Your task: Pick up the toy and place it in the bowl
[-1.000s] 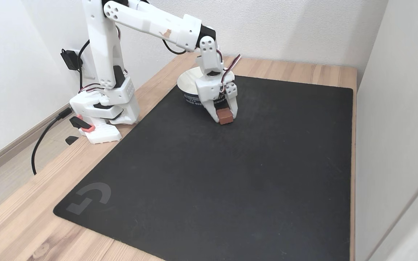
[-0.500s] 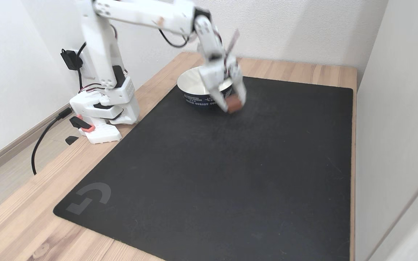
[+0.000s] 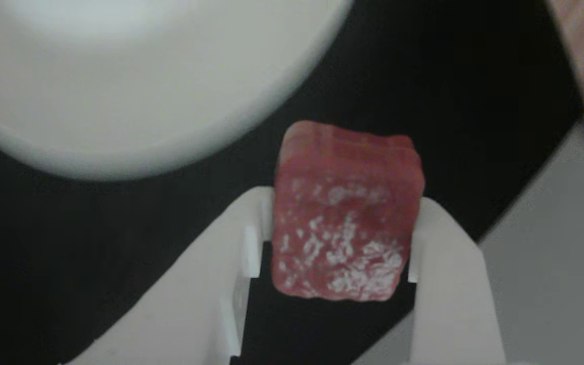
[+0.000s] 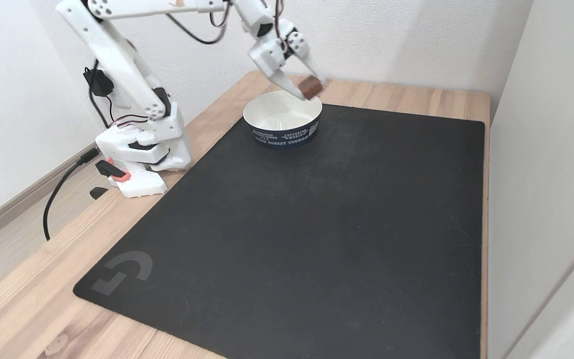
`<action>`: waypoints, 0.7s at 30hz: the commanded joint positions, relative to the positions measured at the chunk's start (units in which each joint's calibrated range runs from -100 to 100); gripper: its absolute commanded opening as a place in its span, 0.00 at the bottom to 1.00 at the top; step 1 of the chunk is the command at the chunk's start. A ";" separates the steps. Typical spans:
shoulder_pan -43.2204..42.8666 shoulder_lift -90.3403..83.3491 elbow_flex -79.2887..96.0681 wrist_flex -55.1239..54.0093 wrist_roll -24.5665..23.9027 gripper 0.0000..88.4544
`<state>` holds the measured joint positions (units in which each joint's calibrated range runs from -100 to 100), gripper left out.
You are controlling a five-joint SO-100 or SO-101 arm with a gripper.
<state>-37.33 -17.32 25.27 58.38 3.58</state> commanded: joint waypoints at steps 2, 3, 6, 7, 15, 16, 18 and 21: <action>-5.79 -4.65 8.57 -8.84 -2.59 0.03; -6.13 -5.23 10.10 -10.88 -2.74 0.03; -6.80 -7.07 13.62 -12.99 -3.94 0.03; -7.46 -7.65 15.15 -12.82 -4.52 0.03; -9.30 -14.07 29.12 -19.01 -5.14 0.03; -9.30 -14.32 29.75 -19.26 -5.14 0.03; -9.22 -14.74 31.20 -19.34 -5.14 0.03; -9.22 -14.82 32.10 -19.26 -5.14 0.03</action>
<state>-46.15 -30.39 57.20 39.97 -1.31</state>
